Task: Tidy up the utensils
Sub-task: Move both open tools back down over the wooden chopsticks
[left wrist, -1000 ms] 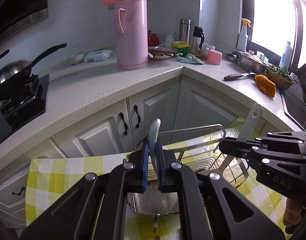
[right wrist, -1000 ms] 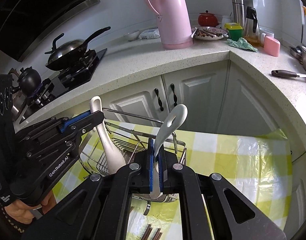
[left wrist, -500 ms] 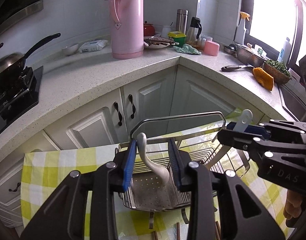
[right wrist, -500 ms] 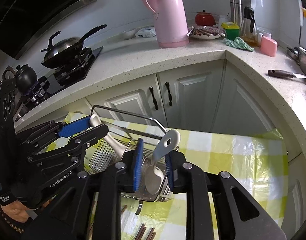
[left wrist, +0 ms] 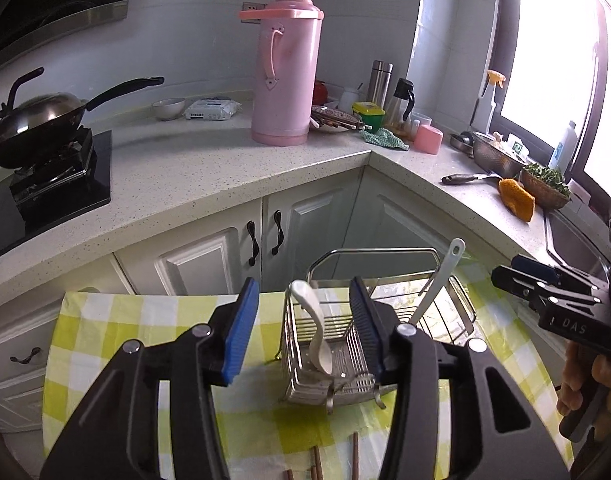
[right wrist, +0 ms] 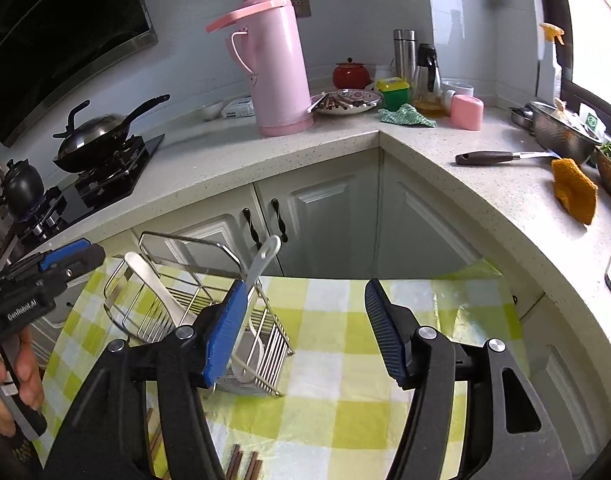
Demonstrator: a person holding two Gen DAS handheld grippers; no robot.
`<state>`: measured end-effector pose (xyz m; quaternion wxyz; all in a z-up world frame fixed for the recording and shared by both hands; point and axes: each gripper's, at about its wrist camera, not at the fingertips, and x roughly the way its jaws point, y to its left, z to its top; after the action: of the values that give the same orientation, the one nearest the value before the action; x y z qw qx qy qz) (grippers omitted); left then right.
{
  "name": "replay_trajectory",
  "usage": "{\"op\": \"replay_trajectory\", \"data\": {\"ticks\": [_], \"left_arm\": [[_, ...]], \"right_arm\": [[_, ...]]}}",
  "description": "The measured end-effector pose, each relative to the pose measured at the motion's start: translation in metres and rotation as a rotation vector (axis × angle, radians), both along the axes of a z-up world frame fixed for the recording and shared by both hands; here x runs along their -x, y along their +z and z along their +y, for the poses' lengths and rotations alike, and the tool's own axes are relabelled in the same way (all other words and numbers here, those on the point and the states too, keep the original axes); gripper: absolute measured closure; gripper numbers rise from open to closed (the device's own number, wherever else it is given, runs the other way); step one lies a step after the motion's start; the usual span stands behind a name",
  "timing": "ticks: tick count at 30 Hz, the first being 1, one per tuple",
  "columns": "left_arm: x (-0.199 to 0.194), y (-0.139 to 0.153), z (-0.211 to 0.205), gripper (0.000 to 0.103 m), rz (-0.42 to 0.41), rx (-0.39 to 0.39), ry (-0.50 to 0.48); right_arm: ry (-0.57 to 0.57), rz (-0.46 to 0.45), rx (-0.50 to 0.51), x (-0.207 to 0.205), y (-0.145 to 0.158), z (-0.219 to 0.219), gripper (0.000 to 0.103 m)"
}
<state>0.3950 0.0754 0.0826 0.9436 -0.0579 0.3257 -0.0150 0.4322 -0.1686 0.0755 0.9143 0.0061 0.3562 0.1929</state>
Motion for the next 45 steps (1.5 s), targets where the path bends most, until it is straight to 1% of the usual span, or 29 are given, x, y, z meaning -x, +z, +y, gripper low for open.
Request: {"op": "replay_trajectory", "data": {"ticks": [3, 6, 8, 10, 13, 16, 17, 18, 20, 21, 24, 31, 34, 36, 37, 41, 45], "left_arm": [[0.028, -0.007, 0.007, 0.055, 0.003, 0.031, 0.003], [0.059, -0.021, 0.013, 0.055, 0.026, 0.054, 0.022], [0.081, -0.034, 0.018, 0.055, 0.04, 0.066, 0.04], [0.1, -0.051, 0.021, 0.056, 0.071, 0.071, 0.04], [0.128, -0.08, 0.023, 0.057, 0.118, 0.096, 0.023], [0.149, -0.11, 0.023, 0.064, 0.177, 0.117, -0.01], [0.153, -0.119, 0.022, 0.069, 0.199, 0.123, -0.019], [0.155, -0.128, 0.021, 0.077, 0.224, 0.121, -0.028], [0.16, -0.142, 0.016, 0.085, 0.258, 0.098, -0.037], [0.16, -0.149, 0.013, 0.086, 0.274, 0.094, -0.044], [0.154, -0.163, 0.006, 0.086, 0.319, 0.082, -0.057], [0.141, -0.171, -0.005, 0.086, 0.348, 0.048, -0.062], [0.137, -0.171, -0.012, 0.088, 0.349, -0.009, -0.062], [0.135, -0.171, -0.016, 0.095, 0.351, -0.063, -0.06], [0.135, -0.171, -0.018, 0.095, 0.349, -0.08, -0.058], [0.137, -0.17, -0.014, 0.095, 0.345, -0.071, -0.049], [0.14, -0.169, -0.009, 0.095, 0.342, -0.063, -0.046]], "right_arm": [[-0.005, -0.001, -0.012, 0.029, -0.013, -0.014, 0.041], [-0.019, 0.003, -0.002, 0.059, -0.028, -0.023, 0.04], [-0.035, 0.013, -0.009, 0.081, -0.04, -0.03, 0.037], [-0.039, 0.035, -0.014, 0.101, -0.054, -0.033, 0.033], [-0.046, 0.087, -0.035, 0.129, -0.078, -0.035, 0.032], [-0.042, 0.153, -0.035, 0.152, -0.105, -0.033, 0.032], [-0.039, 0.171, -0.036, 0.158, -0.113, -0.032, 0.032], [-0.042, 0.189, -0.037, 0.164, -0.12, -0.033, 0.032], [-0.053, 0.21, -0.034, 0.174, -0.13, -0.033, 0.031], [-0.059, 0.213, -0.025, 0.178, -0.133, -0.033, 0.029], [-0.071, 0.215, 0.009, 0.185, -0.139, -0.032, 0.028], [-0.073, 0.22, 0.011, 0.183, -0.14, -0.037, 0.027], [-0.063, 0.231, 0.014, 0.18, -0.142, -0.037, 0.027], [-0.058, 0.233, 0.023, 0.178, -0.143, -0.033, 0.027], [-0.053, 0.234, 0.027, 0.178, -0.143, -0.031, 0.027], [-0.042, 0.22, 0.08, 0.176, -0.146, -0.018, 0.031], [-0.048, 0.226, 0.08, 0.171, -0.149, -0.008, 0.033]]}}
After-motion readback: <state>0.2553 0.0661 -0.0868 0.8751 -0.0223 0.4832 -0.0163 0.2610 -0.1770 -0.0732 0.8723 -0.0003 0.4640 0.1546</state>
